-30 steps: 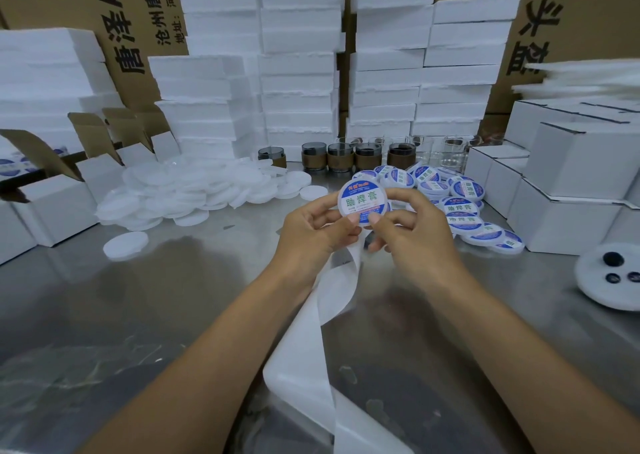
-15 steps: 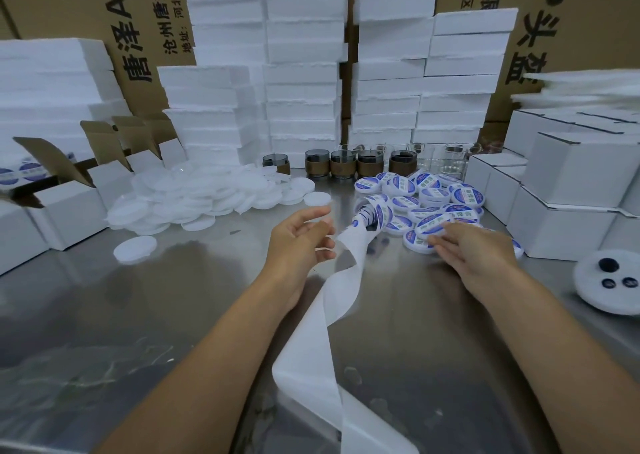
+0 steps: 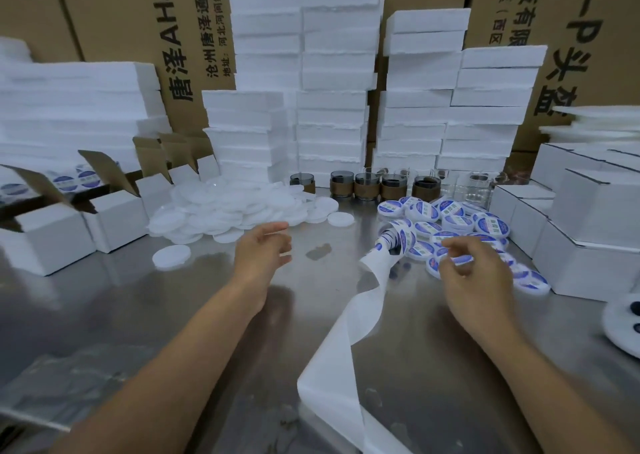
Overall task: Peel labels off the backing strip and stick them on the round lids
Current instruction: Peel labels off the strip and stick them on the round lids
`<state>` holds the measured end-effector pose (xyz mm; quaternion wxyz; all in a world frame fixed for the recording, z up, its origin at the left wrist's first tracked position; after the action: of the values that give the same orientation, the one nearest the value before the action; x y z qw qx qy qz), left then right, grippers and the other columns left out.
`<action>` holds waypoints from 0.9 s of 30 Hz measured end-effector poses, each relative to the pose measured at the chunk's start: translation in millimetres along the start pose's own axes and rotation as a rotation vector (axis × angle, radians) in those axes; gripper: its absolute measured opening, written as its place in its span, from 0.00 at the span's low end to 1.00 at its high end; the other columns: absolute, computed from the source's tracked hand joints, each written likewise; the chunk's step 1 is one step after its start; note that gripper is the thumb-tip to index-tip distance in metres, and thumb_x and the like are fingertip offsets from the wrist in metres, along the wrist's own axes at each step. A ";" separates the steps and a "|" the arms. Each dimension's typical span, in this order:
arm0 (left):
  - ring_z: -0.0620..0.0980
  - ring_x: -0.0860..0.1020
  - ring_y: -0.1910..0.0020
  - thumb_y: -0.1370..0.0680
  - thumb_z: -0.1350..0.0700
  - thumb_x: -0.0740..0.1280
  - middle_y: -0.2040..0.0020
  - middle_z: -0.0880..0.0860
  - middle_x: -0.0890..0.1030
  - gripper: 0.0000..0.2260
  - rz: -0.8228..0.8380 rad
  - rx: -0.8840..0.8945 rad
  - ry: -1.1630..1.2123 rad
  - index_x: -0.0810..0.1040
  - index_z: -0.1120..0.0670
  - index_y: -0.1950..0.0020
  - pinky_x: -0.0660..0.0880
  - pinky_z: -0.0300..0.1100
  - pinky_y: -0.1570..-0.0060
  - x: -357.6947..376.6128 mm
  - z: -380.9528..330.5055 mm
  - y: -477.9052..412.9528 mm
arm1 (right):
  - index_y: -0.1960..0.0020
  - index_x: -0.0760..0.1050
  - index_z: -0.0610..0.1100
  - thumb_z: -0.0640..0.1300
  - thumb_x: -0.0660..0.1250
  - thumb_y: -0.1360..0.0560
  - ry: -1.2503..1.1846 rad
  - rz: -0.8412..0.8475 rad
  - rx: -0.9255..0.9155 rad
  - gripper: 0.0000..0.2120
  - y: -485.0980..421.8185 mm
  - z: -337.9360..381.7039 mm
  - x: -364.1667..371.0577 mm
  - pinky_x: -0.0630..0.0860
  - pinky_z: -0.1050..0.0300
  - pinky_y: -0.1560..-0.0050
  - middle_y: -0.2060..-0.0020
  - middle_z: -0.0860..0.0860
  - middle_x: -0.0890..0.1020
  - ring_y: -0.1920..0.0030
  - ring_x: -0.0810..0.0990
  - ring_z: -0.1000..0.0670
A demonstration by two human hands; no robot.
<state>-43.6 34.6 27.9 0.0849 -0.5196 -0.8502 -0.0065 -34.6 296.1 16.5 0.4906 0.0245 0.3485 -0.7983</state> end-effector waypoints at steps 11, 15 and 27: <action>0.59 0.74 0.44 0.24 0.57 0.67 0.38 0.63 0.74 0.18 -0.234 0.130 -1.087 0.72 0.61 0.36 0.70 0.50 0.46 -137.0 9.5 -74.8 | 0.50 0.76 0.48 0.37 0.64 0.27 0.120 0.101 -0.114 0.09 0.5 1.6 10.8 0.69 0.56 0.61 0.60 0.53 0.78 0.66 0.76 0.52; 0.61 0.72 0.39 0.23 0.54 0.66 0.36 0.62 0.73 0.21 -0.190 0.039 -1.141 0.69 0.61 0.33 0.69 0.52 0.40 -137.7 11.8 -75.8 | 0.49 0.76 0.48 0.38 0.64 0.26 0.113 0.116 -0.101 0.09 0.8 2.4 9.7 0.71 0.55 0.62 0.61 0.55 0.77 0.67 0.76 0.52; 0.41 0.76 0.55 0.29 0.54 0.74 0.46 0.40 0.73 0.23 0.260 0.452 -0.394 0.66 0.45 0.39 0.75 0.32 0.59 12.8 -30.5 16.4 | 0.56 0.77 0.49 0.39 0.64 0.25 -0.171 0.110 0.015 0.06 7.0 18.9 15.2 0.70 0.66 0.68 0.63 0.53 0.79 0.67 0.77 0.50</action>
<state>-30.7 50.4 58.6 0.0319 -0.5829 -0.7569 0.2938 -31.1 271.5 21.3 0.5613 -0.0212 0.2974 -0.7720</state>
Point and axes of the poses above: each hand's wrist, its own y-axis away from the middle knuckle, its own x-axis out of the palm, z = x × y, the point moved 1 cm from there along -y, towards the middle knuckle
